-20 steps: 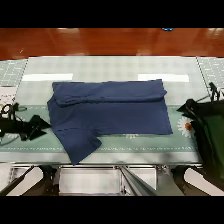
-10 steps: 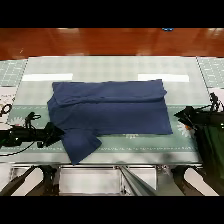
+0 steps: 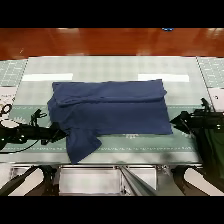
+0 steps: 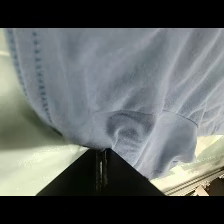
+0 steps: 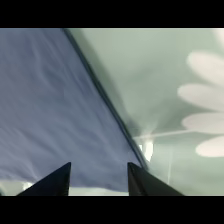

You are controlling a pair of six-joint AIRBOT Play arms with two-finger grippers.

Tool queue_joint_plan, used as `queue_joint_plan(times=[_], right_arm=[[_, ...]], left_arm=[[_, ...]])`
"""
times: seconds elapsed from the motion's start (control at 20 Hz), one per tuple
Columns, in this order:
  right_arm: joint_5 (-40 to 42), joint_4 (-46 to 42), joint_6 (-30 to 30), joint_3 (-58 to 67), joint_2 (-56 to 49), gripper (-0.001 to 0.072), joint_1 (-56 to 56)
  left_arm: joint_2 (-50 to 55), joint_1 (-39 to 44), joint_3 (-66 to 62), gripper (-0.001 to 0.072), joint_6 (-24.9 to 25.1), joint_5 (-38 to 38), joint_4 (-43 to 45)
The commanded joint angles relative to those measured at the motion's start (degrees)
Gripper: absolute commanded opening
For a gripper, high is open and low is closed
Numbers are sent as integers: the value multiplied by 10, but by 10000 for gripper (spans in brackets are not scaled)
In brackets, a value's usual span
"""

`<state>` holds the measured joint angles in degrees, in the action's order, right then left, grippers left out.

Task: Fold the shirts.

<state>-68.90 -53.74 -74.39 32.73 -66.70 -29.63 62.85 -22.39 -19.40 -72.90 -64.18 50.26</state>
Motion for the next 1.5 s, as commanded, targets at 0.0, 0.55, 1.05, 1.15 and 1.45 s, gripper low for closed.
queue_joint_plan(times=[0.0, 0.55, 1.05, 1.15, 1.45], right_arm=[[-11, -15, 1, 0, -45, 412, 13], [7, 137, 126, 32, -136, 43, 67], [-22, 112, 85, 216, -138, 28, 80], [-23, 115, 82, 252, -147, 29, 80], [-9, 142, 78, 342, -208, 28, 85]], left_arm=[[1, 2, 0, 20, 2, 12, 7], [1, 2, -39, 21, 2, 9, -10], [11, 2, -238, 20, -13, 13, -40], [42, 4, -280, 20, -13, 23, -70], [203, 40, -441, 20, -17, 27, -114]])
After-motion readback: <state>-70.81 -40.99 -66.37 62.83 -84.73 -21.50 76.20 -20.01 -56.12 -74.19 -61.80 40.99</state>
